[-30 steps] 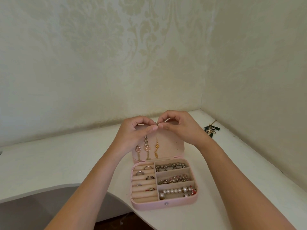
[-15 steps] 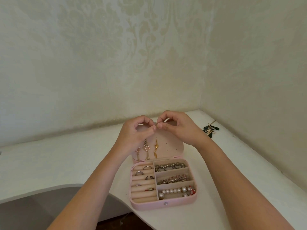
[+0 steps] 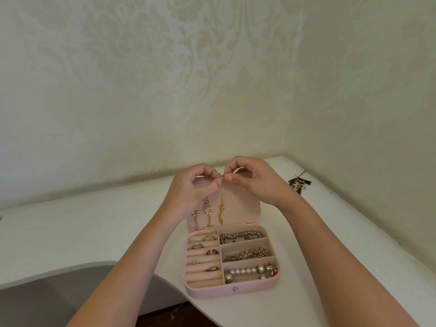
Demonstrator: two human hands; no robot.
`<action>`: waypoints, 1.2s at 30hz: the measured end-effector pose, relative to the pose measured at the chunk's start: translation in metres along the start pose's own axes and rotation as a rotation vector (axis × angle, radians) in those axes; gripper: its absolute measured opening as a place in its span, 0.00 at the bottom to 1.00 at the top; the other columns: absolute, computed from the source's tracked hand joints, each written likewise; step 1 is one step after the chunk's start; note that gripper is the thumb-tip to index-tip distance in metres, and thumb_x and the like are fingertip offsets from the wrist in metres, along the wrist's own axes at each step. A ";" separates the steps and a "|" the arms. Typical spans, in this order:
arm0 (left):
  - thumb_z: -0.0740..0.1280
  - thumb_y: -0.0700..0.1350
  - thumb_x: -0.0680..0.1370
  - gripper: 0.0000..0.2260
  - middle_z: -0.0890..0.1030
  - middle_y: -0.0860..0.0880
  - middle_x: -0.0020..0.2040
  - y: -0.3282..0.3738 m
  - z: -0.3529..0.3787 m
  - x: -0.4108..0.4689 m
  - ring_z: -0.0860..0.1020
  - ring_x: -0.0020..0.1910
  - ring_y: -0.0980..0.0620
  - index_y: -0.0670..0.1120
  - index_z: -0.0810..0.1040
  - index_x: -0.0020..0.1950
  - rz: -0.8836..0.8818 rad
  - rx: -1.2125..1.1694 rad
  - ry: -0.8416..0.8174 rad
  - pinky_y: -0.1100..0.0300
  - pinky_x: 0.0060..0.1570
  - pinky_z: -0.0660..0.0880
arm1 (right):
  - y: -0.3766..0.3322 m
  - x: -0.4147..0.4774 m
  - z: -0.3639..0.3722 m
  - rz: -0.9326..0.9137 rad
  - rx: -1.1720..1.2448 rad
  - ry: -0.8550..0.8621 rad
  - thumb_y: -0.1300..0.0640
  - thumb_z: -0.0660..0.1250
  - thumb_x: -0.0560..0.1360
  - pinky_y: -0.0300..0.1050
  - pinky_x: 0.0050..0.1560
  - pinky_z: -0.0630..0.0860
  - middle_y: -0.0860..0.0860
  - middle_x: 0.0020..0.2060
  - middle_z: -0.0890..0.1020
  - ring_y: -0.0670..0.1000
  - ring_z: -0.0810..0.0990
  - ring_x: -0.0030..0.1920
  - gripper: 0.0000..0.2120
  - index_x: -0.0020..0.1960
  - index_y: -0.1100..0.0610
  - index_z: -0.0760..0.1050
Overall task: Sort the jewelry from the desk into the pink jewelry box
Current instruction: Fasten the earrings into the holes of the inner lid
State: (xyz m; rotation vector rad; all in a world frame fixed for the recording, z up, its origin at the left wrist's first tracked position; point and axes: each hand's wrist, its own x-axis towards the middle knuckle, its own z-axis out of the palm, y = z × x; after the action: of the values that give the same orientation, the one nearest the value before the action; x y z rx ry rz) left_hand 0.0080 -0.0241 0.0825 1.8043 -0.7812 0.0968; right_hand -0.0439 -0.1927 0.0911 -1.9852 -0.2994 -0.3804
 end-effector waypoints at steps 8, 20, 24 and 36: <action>0.74 0.42 0.70 0.04 0.81 0.57 0.42 -0.006 -0.006 -0.001 0.77 0.44 0.64 0.47 0.80 0.39 0.038 0.014 -0.010 0.73 0.46 0.69 | 0.004 0.001 -0.005 -0.004 0.062 0.025 0.63 0.67 0.76 0.29 0.42 0.70 0.45 0.38 0.79 0.39 0.76 0.39 0.07 0.42 0.53 0.77; 0.74 0.43 0.69 0.08 0.73 0.61 0.52 -0.013 0.003 -0.014 0.73 0.51 0.64 0.53 0.77 0.35 0.115 0.372 0.103 0.78 0.47 0.63 | 0.005 0.001 -0.006 -0.001 0.099 0.041 0.63 0.67 0.76 0.30 0.41 0.70 0.48 0.39 0.78 0.40 0.74 0.39 0.04 0.43 0.57 0.76; 0.74 0.43 0.69 0.06 0.74 0.61 0.50 -0.013 0.006 -0.012 0.74 0.50 0.60 0.52 0.78 0.35 0.110 0.409 0.123 0.75 0.46 0.64 | 0.006 0.001 -0.006 0.001 0.098 0.039 0.64 0.67 0.76 0.30 0.41 0.70 0.49 0.39 0.78 0.40 0.75 0.39 0.04 0.43 0.57 0.76; 0.74 0.44 0.70 0.05 0.76 0.59 0.46 -0.007 0.008 -0.010 0.74 0.46 0.61 0.50 0.80 0.36 0.087 0.449 0.142 0.76 0.44 0.64 | 0.003 -0.001 -0.008 -0.001 0.094 0.033 0.64 0.68 0.75 0.31 0.43 0.71 0.47 0.38 0.79 0.40 0.76 0.40 0.03 0.42 0.57 0.77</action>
State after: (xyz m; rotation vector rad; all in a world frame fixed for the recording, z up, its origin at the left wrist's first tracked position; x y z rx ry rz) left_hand 0.0018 -0.0254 0.0690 2.1545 -0.7779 0.4859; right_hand -0.0446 -0.2012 0.0916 -1.8850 -0.2920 -0.3929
